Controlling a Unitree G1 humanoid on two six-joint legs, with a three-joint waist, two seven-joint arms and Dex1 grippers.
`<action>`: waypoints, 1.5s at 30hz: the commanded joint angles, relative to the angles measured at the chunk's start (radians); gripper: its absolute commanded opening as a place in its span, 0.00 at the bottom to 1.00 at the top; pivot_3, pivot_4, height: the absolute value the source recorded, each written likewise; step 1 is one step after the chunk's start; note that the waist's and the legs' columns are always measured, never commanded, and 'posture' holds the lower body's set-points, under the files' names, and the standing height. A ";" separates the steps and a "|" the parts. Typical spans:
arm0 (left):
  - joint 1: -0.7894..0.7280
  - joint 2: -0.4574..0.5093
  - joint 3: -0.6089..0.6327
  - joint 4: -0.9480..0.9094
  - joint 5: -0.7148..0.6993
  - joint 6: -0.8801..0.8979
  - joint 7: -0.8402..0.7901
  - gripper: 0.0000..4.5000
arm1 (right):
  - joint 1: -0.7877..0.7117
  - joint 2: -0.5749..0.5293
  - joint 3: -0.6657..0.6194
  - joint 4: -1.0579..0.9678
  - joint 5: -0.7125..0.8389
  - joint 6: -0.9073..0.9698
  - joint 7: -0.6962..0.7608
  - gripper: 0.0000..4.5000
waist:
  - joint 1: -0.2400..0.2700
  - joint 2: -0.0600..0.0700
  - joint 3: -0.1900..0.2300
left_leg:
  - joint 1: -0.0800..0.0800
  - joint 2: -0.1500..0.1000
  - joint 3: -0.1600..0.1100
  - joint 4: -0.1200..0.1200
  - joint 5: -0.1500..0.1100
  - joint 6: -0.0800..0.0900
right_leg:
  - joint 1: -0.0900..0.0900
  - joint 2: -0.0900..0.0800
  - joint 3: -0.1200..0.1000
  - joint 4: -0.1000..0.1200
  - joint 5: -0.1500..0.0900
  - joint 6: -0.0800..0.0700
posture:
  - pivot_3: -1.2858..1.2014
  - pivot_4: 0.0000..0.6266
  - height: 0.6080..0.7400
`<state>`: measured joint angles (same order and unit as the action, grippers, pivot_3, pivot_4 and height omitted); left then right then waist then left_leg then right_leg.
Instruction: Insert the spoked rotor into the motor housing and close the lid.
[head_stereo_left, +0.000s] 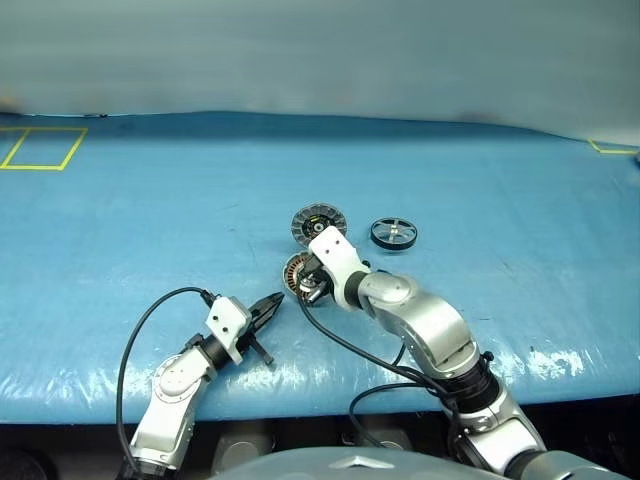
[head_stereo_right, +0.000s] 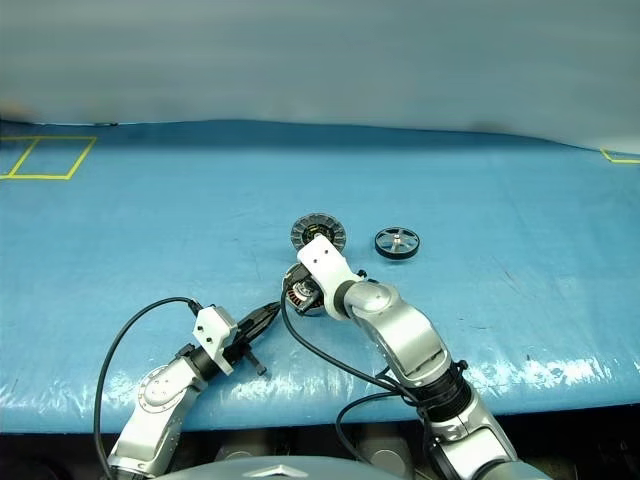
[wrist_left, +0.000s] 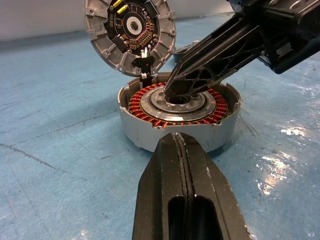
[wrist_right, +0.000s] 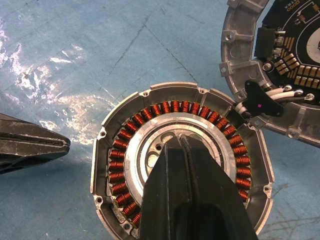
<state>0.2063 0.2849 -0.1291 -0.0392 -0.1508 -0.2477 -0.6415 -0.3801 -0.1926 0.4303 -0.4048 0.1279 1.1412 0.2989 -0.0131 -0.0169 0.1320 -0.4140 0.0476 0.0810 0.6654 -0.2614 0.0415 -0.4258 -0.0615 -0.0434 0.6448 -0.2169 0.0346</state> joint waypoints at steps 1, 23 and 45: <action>0.000 0.003 0.001 -0.016 -0.005 -0.015 0.004 0.00 | 0.011 -0.008 0.010 -0.023 -0.002 -0.021 -0.001 0.01 | 0.000 0.000 0.000 | 0.000 0.000 0.000 0.000 0.000 0.000 | 0.000 0.000 0.000 0.000 0.000 0.000 | 0.52 0.24 1.00; -0.031 0.024 -0.006 -0.022 -0.018 -0.001 -0.015 0.00 | -0.003 -0.261 -0.398 -0.031 0.093 0.059 0.021 0.35 | -0.001 0.001 0.000 | 0.000 0.000 0.002 0.001 0.000 0.001 | 0.000 0.000 0.001 0.001 -0.002 -0.004 | 0.52 0.24 1.00; -0.010 0.011 0.000 -0.026 -0.011 -0.006 0.016 0.00 | -0.255 -0.317 -0.219 0.456 -0.044 -0.161 0.121 0.71 | 0.001 0.001 0.001 | 0.000 -0.001 0.003 0.001 0.000 0.002 | 0.000 0.000 0.002 0.000 0.002 0.002 | 0.52 0.24 1.00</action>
<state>0.1902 0.2998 -0.1286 -0.0399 -0.1582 -0.2423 -0.6318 -0.6047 -0.4951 0.2103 0.0520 0.0932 1.0014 0.4012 -0.0122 -0.0158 0.1326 -0.4144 0.0465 0.0842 0.6661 -0.2618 0.0431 -0.4262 -0.0612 -0.0408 0.6447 -0.2152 0.0372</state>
